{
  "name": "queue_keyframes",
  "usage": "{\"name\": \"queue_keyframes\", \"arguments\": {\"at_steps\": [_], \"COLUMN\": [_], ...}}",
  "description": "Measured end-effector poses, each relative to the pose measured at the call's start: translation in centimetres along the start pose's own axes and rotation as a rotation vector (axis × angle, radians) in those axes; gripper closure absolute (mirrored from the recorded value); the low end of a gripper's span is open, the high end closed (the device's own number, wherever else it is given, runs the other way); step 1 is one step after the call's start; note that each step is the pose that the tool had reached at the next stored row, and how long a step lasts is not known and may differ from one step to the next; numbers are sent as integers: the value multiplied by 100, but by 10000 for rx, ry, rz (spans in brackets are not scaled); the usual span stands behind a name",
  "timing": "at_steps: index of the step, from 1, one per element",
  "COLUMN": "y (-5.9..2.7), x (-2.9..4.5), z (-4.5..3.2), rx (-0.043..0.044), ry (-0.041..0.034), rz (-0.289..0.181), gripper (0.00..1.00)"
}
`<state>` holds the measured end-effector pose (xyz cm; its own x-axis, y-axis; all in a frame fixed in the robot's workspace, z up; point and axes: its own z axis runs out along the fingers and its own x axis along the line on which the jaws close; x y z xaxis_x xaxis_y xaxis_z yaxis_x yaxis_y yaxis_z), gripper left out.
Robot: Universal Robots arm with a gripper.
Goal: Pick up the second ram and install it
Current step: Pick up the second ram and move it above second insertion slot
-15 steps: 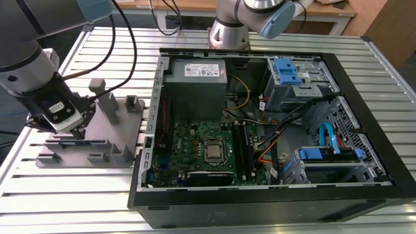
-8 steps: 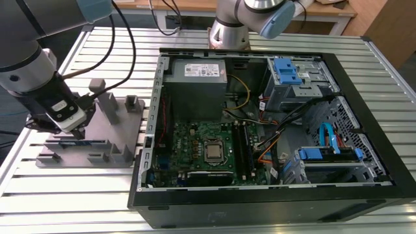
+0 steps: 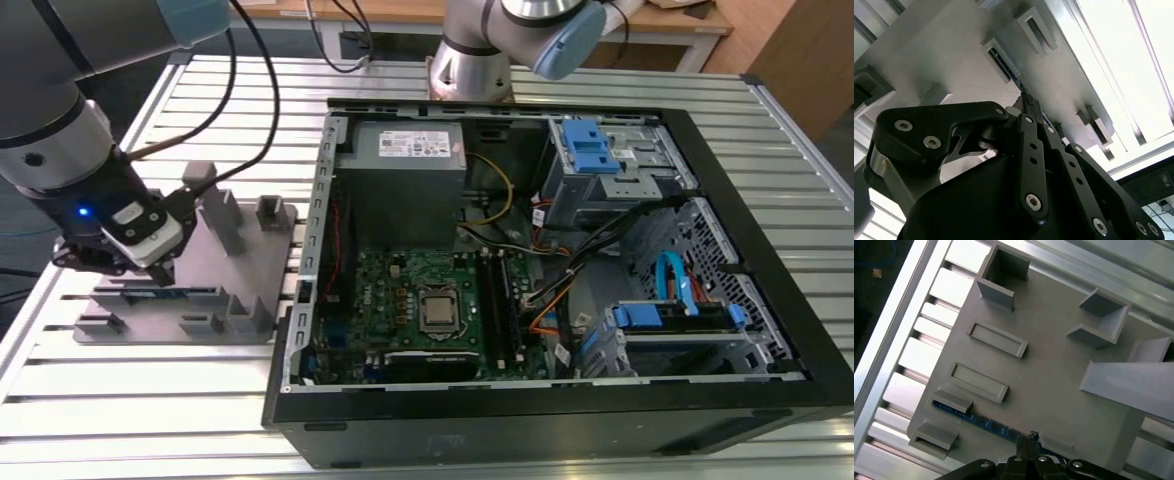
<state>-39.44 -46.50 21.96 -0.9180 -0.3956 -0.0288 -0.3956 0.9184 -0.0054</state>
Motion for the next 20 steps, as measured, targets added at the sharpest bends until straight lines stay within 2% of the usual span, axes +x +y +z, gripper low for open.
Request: {"name": "queue_keyframes", "arguments": {"at_steps": [8, 20], "y": [-2, -2], "x": [1, 1], "z": [0, 0], "rx": [-22, -69], "ry": [-3, -13], "rz": [-779, -2374], "gripper": [89, 89]}}
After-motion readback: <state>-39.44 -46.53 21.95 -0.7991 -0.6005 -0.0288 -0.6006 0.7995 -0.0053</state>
